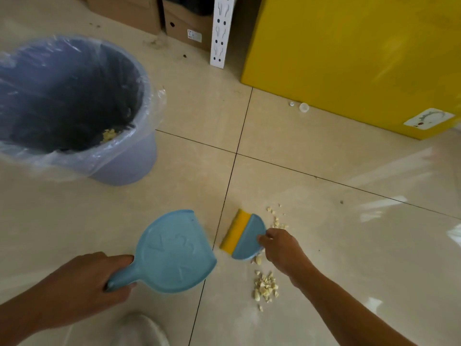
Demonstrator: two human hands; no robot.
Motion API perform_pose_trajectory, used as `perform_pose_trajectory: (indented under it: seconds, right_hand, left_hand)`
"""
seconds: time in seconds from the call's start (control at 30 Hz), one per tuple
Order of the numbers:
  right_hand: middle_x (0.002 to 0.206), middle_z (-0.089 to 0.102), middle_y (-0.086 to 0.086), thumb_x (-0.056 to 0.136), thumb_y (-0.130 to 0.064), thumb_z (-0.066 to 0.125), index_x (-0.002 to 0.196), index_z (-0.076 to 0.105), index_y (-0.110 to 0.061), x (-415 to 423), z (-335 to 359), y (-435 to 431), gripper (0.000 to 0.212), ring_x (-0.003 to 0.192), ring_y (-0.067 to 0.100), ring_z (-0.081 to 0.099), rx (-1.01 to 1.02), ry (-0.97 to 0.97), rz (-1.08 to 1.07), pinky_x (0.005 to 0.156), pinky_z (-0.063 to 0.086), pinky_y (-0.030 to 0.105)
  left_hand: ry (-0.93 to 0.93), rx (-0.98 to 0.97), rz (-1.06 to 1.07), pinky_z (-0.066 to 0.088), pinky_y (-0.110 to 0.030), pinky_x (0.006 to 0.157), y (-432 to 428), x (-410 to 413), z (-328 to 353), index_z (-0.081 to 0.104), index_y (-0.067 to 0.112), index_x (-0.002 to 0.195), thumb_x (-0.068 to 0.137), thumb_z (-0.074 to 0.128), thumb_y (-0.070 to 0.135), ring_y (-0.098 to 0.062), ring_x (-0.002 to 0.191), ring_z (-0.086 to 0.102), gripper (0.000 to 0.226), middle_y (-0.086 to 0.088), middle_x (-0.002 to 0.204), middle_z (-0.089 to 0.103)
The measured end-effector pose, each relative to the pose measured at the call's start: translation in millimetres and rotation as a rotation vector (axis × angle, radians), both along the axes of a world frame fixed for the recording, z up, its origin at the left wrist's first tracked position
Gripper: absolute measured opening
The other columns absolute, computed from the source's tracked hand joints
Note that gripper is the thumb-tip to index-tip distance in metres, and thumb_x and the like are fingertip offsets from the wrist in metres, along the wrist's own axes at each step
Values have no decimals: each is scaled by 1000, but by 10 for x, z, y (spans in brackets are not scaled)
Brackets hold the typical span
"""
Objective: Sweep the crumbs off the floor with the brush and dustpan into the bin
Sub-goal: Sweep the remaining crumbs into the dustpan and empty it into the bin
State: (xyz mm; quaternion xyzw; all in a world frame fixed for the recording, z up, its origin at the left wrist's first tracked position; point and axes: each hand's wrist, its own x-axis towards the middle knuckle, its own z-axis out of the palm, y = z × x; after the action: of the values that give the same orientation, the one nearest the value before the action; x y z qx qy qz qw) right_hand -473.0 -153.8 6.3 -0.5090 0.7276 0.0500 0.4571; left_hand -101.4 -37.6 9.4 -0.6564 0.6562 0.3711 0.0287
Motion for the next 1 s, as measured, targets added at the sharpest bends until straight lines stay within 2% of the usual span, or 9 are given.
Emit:
perform_pose_trajectory:
  seconds: [0.07,0.17,0.33,0.43,0.5,0.63,0.77,0.87,1.0]
  right_hand:
    - [55,54,1,93,-22,54,83,66,-8,-185,145,51,21,43,10,46,52,-66,-97,46,35,26]
    - [46,51,-2,95,-20,56,73,62,-14,-387,397,-62,24,36,9,41,-25,-62,-49,43,32,24]
    - [77,61,9,97,-24,42,103,57,-15,-665,603,-622,19,61,30,59,-461,533,446,52,46,33]
    - [79,56,3,96,-20,40,110,51,-20,-594,532,-659,18,72,30,65,-477,796,706,57,39,30]
    - [84,65,0,93,-22,49,110,53,-20,-493,385,-555,18,75,24,70,-460,828,855,55,34,27]
    - [55,64,0,72,-22,72,91,69,-13,-261,189,-138,22,43,20,63,-436,842,1017,44,15,21]
    - [60,69,10,70,-20,73,106,71,-7,-188,173,364,38,47,27,66,-366,720,1104,44,19,24]
    - [34,51,6,33,-16,88,76,77,-9,-178,295,652,45,22,22,47,-320,582,1019,42,18,23]
    - [40,50,2,37,-12,86,76,72,-14,-208,536,627,41,25,21,48,-430,584,997,43,18,23]
  left_hand:
    - [42,24,-4,49,-33,64,-3,-40,-48,60,35,94,70,55,75,-9,61,61,47,9,61,63]
    - [7,42,-107,50,-27,69,-38,-166,8,58,27,92,77,54,58,-12,73,63,34,2,80,68]
    - [-41,37,-180,48,-24,67,-88,-307,63,51,36,84,79,51,63,-12,72,62,28,1,68,61]
    - [-22,28,-170,46,-24,64,-99,-330,28,50,36,83,79,50,64,-13,70,61,29,-1,70,61]
    - [-57,28,-179,46,-23,67,-76,-345,13,52,32,89,81,48,66,-11,75,62,35,-2,75,64]
    - [-68,47,-196,49,-26,70,-28,-355,-24,52,27,94,82,46,68,-12,77,63,43,-4,83,67]
    - [-55,71,-182,50,-26,69,12,-348,-65,54,27,94,80,45,71,-11,74,63,47,1,85,68]
    - [-20,83,-146,48,-26,66,48,-349,-83,55,29,90,79,46,72,-8,66,58,45,5,75,64]
    - [-8,101,-174,50,-26,70,76,-316,-63,59,36,96,78,46,72,-7,73,63,43,4,77,67]
